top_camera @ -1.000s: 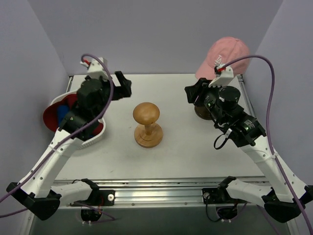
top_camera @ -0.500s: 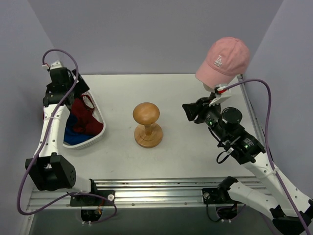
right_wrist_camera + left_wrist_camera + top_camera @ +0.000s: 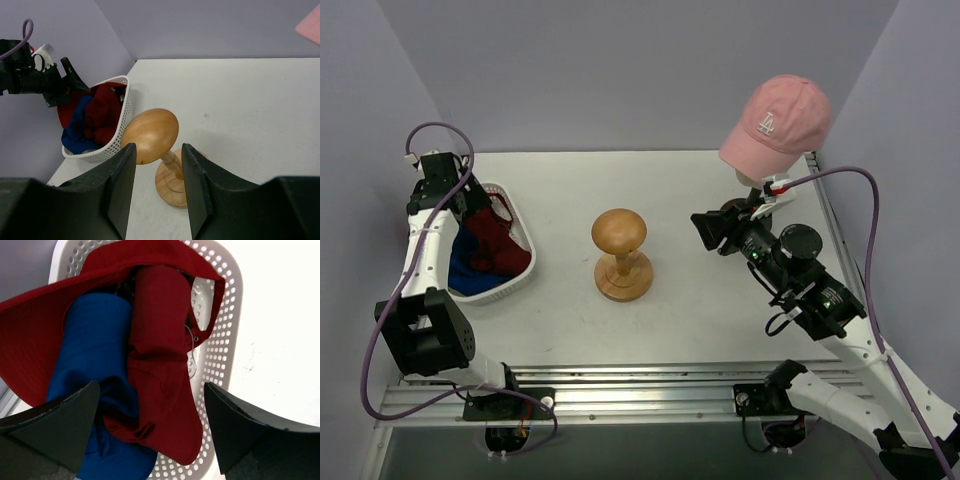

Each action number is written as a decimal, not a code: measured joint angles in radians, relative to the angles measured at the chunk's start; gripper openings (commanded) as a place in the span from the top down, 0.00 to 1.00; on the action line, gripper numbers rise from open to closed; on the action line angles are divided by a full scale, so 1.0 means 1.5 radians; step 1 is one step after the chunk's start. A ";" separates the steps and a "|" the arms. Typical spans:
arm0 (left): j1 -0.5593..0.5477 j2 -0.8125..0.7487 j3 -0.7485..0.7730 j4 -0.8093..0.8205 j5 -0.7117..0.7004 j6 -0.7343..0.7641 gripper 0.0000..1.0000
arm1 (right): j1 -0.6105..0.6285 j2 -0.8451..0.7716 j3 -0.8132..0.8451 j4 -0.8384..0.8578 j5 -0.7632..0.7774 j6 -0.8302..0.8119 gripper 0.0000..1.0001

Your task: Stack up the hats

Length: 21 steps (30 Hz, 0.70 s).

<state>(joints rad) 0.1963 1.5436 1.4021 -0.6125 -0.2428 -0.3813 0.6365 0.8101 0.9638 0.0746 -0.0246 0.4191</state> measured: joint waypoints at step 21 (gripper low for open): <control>0.118 -0.052 -0.140 0.036 0.065 0.006 0.16 | 0.000 -0.012 -0.005 -0.003 0.000 -0.001 0.62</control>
<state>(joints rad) 0.3733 1.4658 1.1923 -0.5583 -0.1459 -0.3721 0.6365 0.7925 0.9569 0.0708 -0.0250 0.4171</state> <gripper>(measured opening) 0.843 0.377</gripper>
